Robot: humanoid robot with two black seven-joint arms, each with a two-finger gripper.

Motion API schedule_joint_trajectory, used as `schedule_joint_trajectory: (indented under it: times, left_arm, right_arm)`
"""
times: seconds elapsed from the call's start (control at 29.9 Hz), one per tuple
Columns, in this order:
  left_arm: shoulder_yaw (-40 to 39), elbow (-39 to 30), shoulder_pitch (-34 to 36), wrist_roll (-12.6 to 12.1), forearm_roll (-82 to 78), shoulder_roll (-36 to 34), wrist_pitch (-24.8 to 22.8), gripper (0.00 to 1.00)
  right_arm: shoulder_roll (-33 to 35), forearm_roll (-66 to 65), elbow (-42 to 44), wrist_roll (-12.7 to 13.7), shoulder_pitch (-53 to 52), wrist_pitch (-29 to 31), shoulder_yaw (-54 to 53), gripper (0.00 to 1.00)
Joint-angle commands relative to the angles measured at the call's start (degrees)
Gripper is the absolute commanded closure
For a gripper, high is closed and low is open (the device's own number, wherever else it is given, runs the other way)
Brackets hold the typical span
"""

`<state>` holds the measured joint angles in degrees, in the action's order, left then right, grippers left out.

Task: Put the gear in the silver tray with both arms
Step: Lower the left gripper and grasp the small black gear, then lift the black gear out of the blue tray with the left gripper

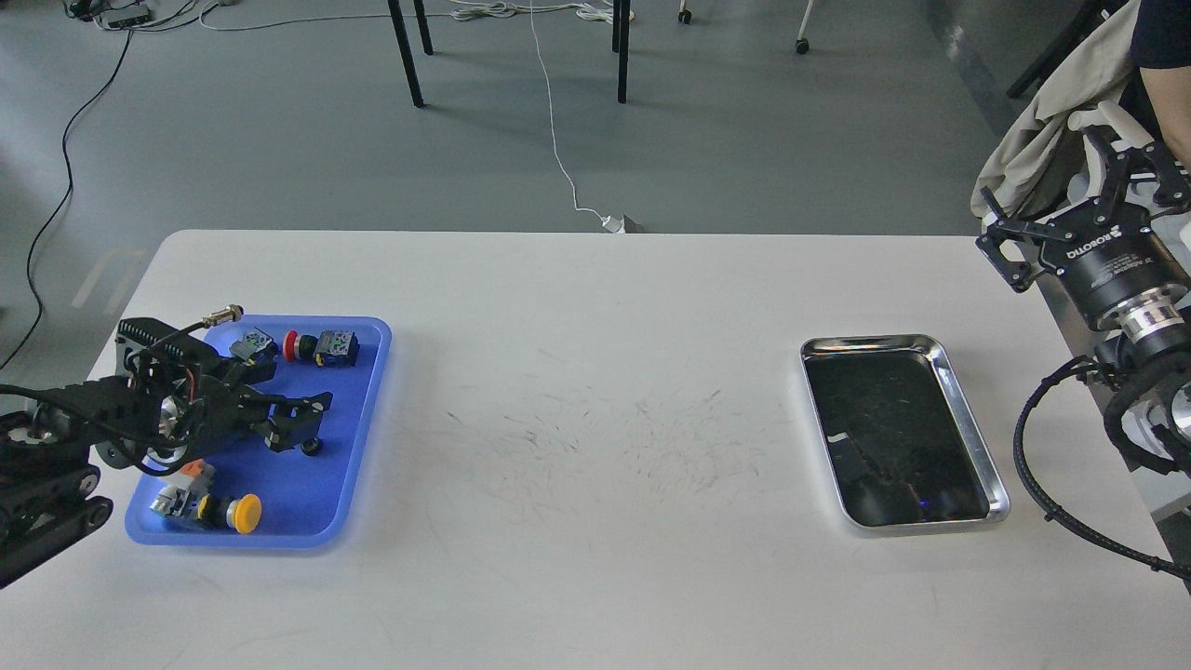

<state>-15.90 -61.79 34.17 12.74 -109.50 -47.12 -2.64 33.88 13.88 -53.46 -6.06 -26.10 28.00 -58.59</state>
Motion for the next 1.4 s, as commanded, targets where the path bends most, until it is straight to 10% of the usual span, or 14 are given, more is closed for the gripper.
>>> schedule_joint_trajectory:
  times: [0.0, 0.6, 1.17, 1.37]
  left_arm:
    - [0.1, 0.2, -0.4, 0.1, 0.0, 0.0, 0.0, 0.30]
    - [0.4, 3.3, -1.7, 0.3, -1.0, 2.2, 1.3, 0.46]
    - [0.8, 3.3, -1.4, 0.4, -1.3, 0.5, 1.7, 0.89]
    - [-1.1, -1.7, 7.5, 0.4, 1.3, -5.4, 1.7, 0.89]
  right_arm:
    - [-0.4, 0.0, -0.1, -0.1, 0.0, 0.0, 0.1, 0.01]
    - [-0.4, -0.1, 0.2, -0.1, 0.0, 0.0, 0.1, 0.01]
    - [-0.5, -0.1, 0.3, -0.4, -0.1, 0.0, -0.1, 0.01]
    - [-0.5, -0.1, -0.1, -0.5, -0.2, 0.0, -0.4, 0.01]
